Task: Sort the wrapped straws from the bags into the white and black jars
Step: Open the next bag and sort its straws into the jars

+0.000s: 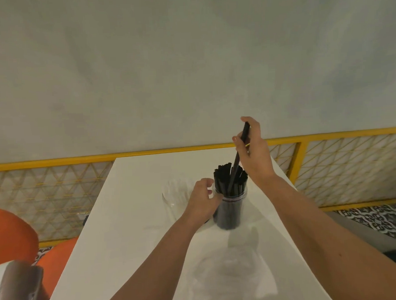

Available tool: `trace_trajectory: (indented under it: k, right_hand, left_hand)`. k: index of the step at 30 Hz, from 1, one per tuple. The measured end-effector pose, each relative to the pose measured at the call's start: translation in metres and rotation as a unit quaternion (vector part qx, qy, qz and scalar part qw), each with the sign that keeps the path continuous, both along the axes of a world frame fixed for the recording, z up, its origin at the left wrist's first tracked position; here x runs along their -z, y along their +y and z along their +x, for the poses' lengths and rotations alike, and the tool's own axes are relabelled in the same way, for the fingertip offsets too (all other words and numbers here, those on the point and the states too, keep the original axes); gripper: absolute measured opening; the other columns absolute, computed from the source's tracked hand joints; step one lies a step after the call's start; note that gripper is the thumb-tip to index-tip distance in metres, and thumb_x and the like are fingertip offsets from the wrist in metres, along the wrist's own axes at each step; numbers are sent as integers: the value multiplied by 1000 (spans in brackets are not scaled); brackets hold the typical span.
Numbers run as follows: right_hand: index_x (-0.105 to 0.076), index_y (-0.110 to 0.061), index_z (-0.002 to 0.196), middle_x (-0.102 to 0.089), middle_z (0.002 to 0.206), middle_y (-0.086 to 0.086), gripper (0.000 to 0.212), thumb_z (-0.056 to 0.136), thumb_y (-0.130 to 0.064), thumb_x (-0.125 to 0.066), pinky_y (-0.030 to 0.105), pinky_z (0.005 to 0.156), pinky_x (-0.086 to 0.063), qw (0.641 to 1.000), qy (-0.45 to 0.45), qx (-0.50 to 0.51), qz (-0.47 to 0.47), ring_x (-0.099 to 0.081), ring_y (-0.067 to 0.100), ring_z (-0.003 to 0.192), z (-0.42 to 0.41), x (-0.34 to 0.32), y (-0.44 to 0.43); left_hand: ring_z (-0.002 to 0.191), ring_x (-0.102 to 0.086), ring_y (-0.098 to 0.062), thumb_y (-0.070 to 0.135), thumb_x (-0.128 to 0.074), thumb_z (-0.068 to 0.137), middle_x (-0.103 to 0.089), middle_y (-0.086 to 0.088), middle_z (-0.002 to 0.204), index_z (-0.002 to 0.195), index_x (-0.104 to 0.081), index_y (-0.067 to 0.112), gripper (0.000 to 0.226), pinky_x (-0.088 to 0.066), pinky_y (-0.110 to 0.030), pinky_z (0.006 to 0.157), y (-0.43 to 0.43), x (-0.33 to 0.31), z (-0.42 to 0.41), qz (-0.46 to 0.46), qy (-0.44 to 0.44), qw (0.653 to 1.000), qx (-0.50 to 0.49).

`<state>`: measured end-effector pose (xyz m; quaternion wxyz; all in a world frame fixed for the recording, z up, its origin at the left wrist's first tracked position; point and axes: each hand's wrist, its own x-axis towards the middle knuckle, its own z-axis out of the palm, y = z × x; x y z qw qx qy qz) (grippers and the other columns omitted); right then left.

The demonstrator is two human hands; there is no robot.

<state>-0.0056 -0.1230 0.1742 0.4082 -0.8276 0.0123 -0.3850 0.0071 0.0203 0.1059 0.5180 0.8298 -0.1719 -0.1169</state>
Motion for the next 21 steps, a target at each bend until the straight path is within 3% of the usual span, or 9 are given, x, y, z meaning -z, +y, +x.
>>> trace_trajectory:
  k: [5, 8, 10, 13, 16, 18, 21]
  right_hand:
    - [-40, -19, 130, -60, 87, 11, 34, 97, -20, -46, 32, 69, -49, 997, 67, 16, -15, -58, 21, 77, -1, 28, -7]
    - [-47, -17, 128, -61, 110, 6, 31, 98, -18, -42, 21, 86, -42, 991, 127, 28, -28, -55, 19, 105, 2, 55, -12]
    - [-53, -12, 126, -58, 123, 7, 32, 98, -13, -40, 19, 95, -34, 984, 156, 40, -72, -48, 20, 117, 3, 75, -16]
    - [-61, -4, 121, -55, 130, 15, 31, 93, -2, -45, 34, 109, -34, 978, 163, 42, -122, -47, 32, 123, 2, 102, -20]
    - [-58, -4, 125, -49, 136, 19, 35, 92, -1, -47, 45, 111, -33, 979, 155, 43, -125, -41, 37, 129, -2, 110, -17]
    - [-55, -5, 127, -48, 136, 19, 36, 92, -5, -46, 38, 109, -31, 986, 114, 53, -113, -38, 31, 130, -6, 104, -11]
    - [-56, -11, 118, -56, 118, 15, 30, 88, -8, -48, 29, 95, -41, 989, 2, 43, -140, -42, 17, 111, -11, 96, 2]
  left_hand:
    - [126, -44, -22, 24, -60, 90, -38, -7, 143, 138, -37, 12, 55, -43, -36, 102, -11, 7, 5, 47, -18, 999, 8]
    - [132, -39, -22, 24, -60, 90, -32, -7, 149, 143, -30, 13, 62, -39, -34, 104, -16, 8, 6, 57, -24, 998, 13]
    - [133, -39, -22, 23, -58, 91, -34, -7, 148, 144, -29, 13, 61, -38, -29, 99, -18, 9, 6, 66, -39, 997, 21]
    - [127, -43, -21, 18, -56, 92, -42, -7, 143, 140, -34, 12, 53, -37, -22, 88, -20, 9, 4, 63, -54, 996, 32]
    - [125, -45, -22, 16, -58, 91, -45, -9, 140, 139, -37, 10, 52, -43, -22, 85, -20, 12, 2, 54, -60, 996, 33]
    - [124, -45, -23, 16, -58, 91, -46, -12, 137, 136, -39, 5, 51, -42, -18, 80, -17, 17, 1, 47, -65, 997, 21]
    - [130, -41, -22, 18, -57, 91, -37, -9, 143, 143, -30, 7, 59, -41, -31, 103, -12, 30, 1, 42, -73, 996, 3]
